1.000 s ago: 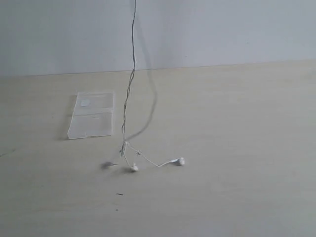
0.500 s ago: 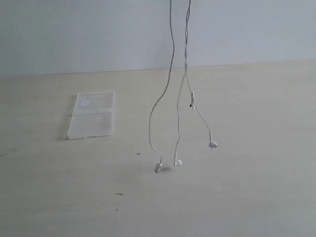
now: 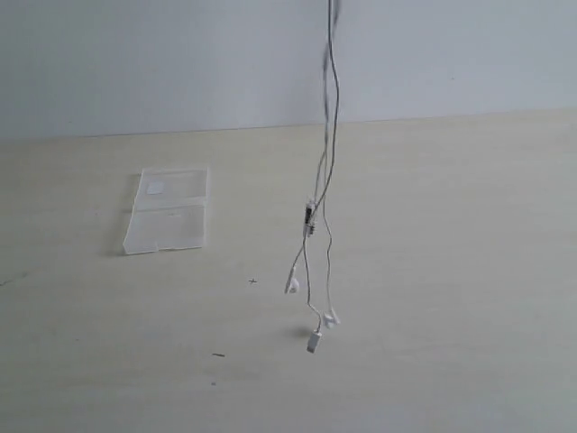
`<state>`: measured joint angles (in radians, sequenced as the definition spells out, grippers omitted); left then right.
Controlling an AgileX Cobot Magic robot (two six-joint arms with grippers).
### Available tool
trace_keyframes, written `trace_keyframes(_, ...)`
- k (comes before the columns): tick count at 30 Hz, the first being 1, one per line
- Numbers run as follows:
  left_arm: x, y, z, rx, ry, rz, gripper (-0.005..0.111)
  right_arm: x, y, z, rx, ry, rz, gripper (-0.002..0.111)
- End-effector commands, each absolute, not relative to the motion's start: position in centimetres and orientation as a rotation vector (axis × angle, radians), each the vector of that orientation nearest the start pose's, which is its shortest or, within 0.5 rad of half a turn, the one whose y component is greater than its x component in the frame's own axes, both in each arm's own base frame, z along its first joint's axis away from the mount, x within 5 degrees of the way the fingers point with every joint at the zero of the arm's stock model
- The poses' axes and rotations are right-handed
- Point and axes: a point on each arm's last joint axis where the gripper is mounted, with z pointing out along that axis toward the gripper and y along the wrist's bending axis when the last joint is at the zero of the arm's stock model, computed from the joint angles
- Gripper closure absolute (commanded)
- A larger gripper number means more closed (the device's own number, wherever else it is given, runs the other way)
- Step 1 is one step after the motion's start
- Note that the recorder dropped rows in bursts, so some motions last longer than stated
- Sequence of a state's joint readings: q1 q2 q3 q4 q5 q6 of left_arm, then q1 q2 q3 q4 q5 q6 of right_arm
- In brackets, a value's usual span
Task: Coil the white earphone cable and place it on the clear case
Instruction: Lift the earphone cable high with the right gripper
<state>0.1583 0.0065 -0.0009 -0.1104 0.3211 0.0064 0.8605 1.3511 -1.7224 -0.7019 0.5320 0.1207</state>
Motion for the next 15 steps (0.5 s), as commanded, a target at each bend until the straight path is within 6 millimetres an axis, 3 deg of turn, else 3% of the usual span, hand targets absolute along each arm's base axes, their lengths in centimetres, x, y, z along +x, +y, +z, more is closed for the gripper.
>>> trace_keyframes(1, 5.6, 0.7, 20.5, -0.275, 1.55, -0.05, 0.107, 20.1, 18.9, 54.5, -0.754, 1.318, 0.014, 0.108)
trace_keyframes(8, 4.9, 1.4, 23.7, -0.304, 1.172, -0.046, 0.107, 20.0, 18.7, 54.6, -0.757, 1.314, 0.007, 0.108)
trace_keyframes(15, 4.8, 1.4, 23.8, -0.408, 1.128, -0.205, 0.107, 20.0, 18.8, 54.4, -0.752, 1.341, 0.037, 0.108)
